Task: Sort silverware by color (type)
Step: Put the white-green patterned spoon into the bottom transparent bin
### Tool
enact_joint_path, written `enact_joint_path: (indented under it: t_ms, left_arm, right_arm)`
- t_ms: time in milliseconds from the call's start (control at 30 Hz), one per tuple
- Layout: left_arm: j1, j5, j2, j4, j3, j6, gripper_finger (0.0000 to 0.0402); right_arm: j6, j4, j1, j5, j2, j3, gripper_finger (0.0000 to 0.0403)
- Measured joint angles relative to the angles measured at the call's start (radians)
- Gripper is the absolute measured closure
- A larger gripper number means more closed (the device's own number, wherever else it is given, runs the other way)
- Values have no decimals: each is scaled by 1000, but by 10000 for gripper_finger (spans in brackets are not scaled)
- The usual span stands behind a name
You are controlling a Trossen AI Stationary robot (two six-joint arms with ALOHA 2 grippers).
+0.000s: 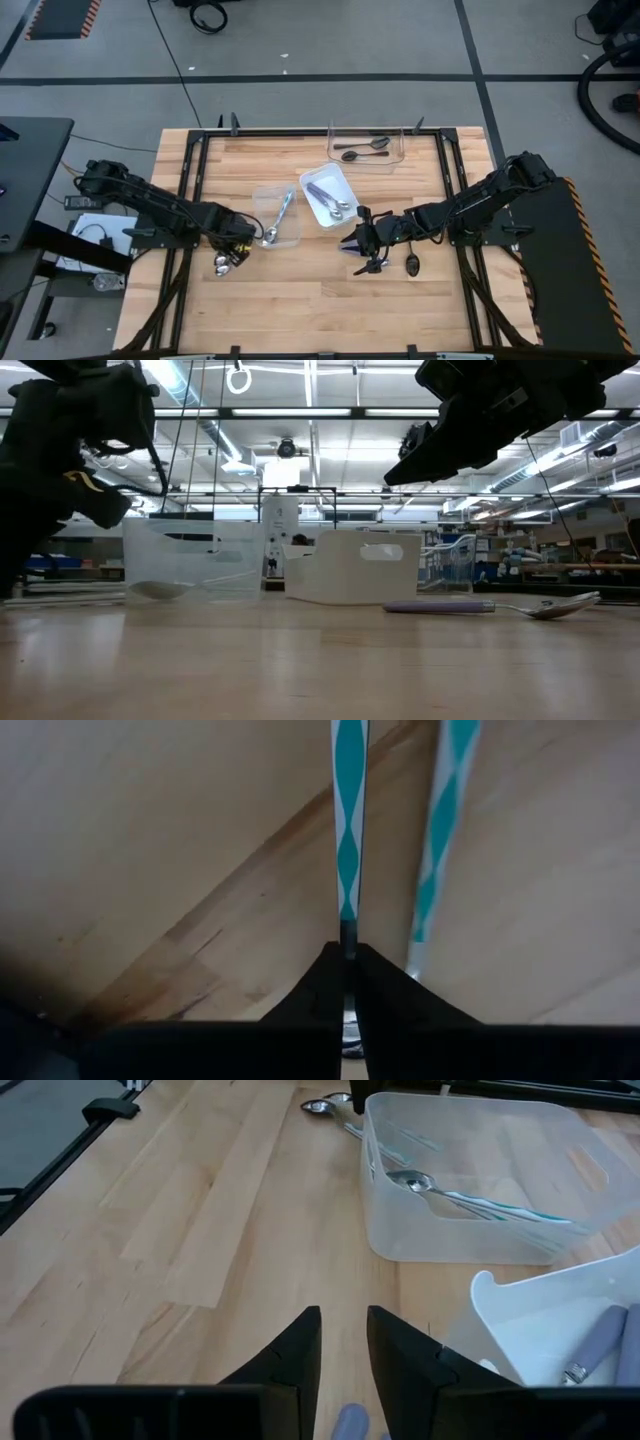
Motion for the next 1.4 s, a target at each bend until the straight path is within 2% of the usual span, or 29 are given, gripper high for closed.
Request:
enact_joint_path:
  t_ms: [333,533,667,1033,1267,1400]
  left_arm:
    - [0,-8,-13,-68,53,0,385]
    - [1,-100,-31,-214,127,-28,385]
    - [6,-171,-51,-242,177,-59,385]
    - [7,-388,-52,-237,267,-80,384]
    - [9,-451,-52,-79,277,-35,382]
    - [32,-400,-52,-49,277,-17,381]
  right_arm:
    - [-2,-12,0,0,0,0,309]
    - [-1,-8,0,0,0,0,309]
    - [-1,-8,0,0,0,0,309]
    - [-2,-5,0,0,0,0,311]
    - [-3,2,0,0,0,0,312]
    - [4,2,0,-28,0,0,312]
